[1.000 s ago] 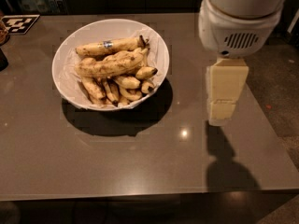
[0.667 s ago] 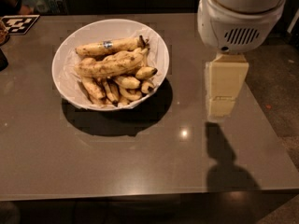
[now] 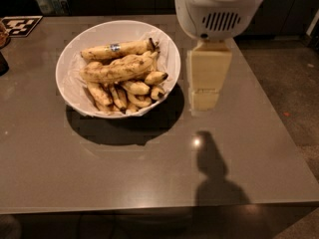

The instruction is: Pick banana from white bowl

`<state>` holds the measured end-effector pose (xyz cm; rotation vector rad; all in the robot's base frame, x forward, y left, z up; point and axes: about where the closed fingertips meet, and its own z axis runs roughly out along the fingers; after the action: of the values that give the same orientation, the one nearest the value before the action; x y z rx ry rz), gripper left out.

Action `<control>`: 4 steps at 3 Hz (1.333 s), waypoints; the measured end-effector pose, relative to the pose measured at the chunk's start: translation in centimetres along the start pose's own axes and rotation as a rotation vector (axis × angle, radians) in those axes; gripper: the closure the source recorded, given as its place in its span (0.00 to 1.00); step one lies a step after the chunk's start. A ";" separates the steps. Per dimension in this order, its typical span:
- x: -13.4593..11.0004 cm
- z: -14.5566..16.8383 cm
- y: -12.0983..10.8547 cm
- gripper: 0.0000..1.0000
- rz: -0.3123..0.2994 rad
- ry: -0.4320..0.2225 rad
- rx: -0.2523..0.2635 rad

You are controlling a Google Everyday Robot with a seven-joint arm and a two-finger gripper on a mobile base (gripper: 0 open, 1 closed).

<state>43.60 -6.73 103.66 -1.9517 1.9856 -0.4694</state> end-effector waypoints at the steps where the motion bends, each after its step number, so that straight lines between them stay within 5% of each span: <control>1: -7.5 1.6 -1.3 0.00 -0.188 -0.057 -0.035; 4: -9.2 1.7 -4.2 0.00 -0.144 -0.074 0.027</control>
Offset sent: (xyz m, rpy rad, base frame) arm 0.0391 0.0967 -0.0589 -0.0944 0.1918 0.2935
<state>48.24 2.41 103.99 -2.0737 1.7925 -0.4497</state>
